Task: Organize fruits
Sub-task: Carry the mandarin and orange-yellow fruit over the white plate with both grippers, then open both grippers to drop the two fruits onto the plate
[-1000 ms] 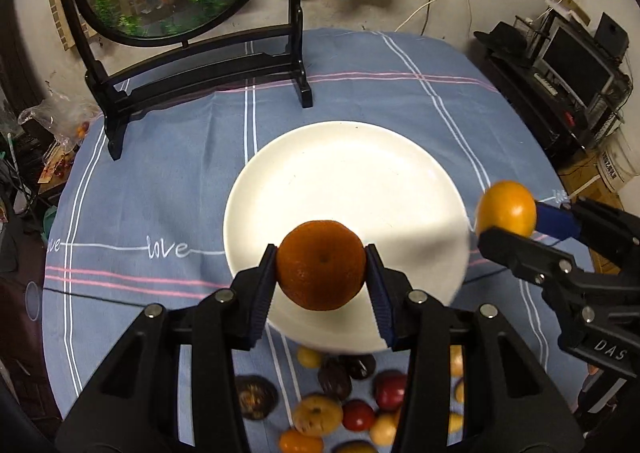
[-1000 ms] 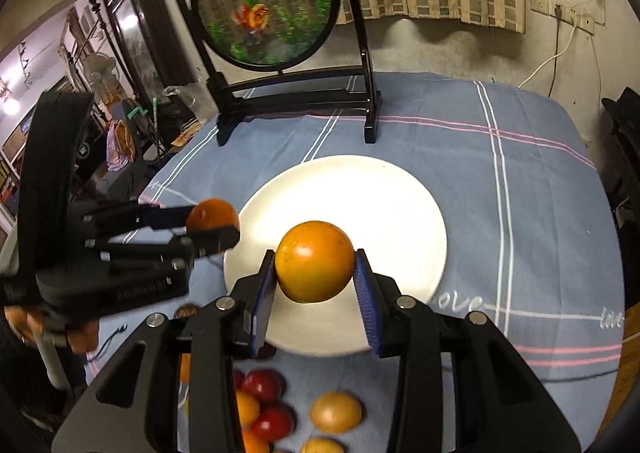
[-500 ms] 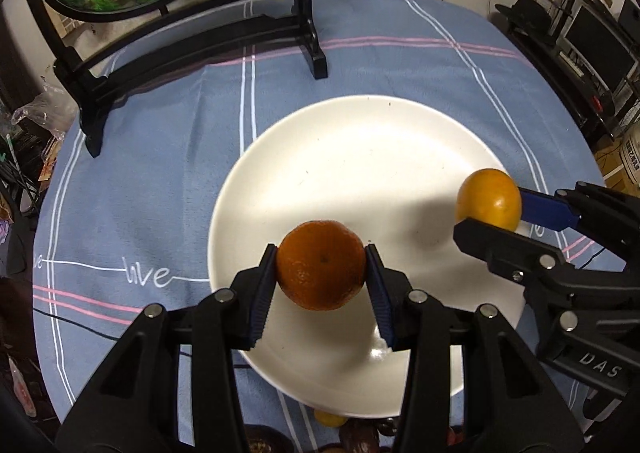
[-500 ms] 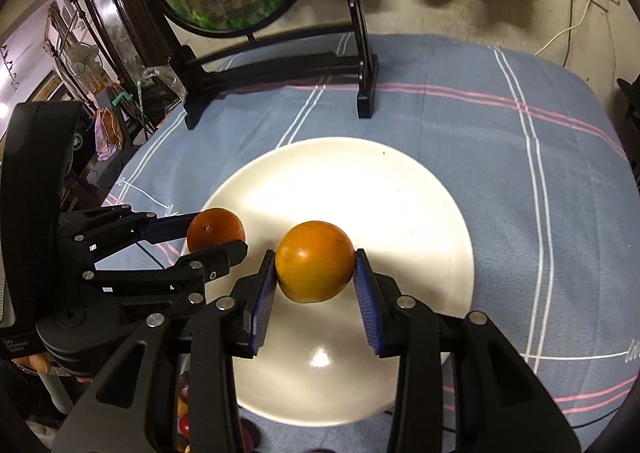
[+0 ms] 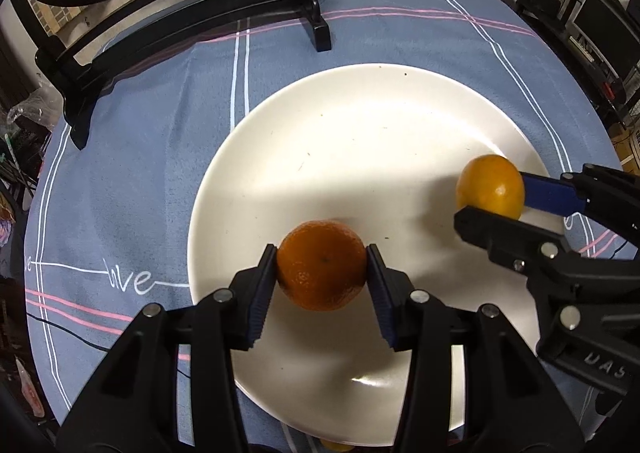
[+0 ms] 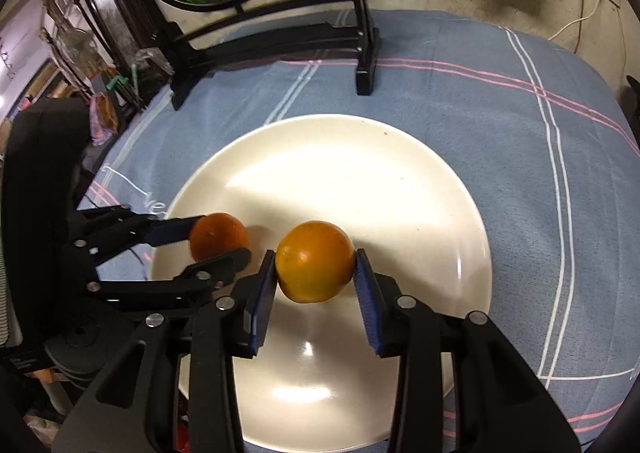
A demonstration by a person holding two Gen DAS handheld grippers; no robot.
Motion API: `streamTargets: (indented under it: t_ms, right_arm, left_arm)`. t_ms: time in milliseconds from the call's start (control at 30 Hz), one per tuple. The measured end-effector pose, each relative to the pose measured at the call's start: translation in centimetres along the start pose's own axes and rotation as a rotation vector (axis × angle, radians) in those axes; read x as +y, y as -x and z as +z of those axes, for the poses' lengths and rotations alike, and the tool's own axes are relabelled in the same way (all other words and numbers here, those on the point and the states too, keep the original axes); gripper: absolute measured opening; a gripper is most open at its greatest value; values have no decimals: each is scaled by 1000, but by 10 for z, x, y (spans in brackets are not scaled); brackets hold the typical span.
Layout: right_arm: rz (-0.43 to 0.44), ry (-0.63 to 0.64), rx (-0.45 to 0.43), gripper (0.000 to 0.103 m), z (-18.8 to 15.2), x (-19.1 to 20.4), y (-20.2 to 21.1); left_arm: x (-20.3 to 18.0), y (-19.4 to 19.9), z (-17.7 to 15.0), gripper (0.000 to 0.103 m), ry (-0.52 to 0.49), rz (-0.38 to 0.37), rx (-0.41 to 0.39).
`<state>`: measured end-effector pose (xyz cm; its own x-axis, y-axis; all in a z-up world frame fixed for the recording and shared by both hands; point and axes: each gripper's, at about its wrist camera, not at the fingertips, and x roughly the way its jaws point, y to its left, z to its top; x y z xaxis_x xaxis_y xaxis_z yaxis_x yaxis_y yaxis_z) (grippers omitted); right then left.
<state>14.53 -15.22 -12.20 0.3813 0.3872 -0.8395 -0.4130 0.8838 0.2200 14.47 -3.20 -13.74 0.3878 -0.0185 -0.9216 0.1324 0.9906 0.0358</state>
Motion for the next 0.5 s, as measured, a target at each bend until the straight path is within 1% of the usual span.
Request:
streamTargets:
  t_ms: [67, 133, 167, 233, 267, 433, 500]
  right_arm:
    - [7, -31, 7, 42, 0, -6, 1]
    - [19, -44, -11, 43, 0, -9, 6]
    - [30, -52, -14, 46, 0, -11, 9]
    - [12, -52, -39, 52, 0, -11, 18]
    - [16, -52, -53, 53, 0, -10, 24]
    - [-10, -22, -110, 53, -5, -4, 59]
    - [-13, -8, -134, 55, -14, 0, 79]
  left_arm:
    - [2, 3, 1, 63, 10, 0, -18]
    - [2, 9, 2, 63, 6, -6, -39]
    - [2, 11, 2, 64, 2, -6, -45]
    - [3, 16, 3, 64, 4, 1, -54]
    - [4, 19, 3, 64, 9, 0, -56]
    - [16, 43, -1, 64, 46, 1, -86]
    - [21, 56, -4, 67, 55, 0, -106]
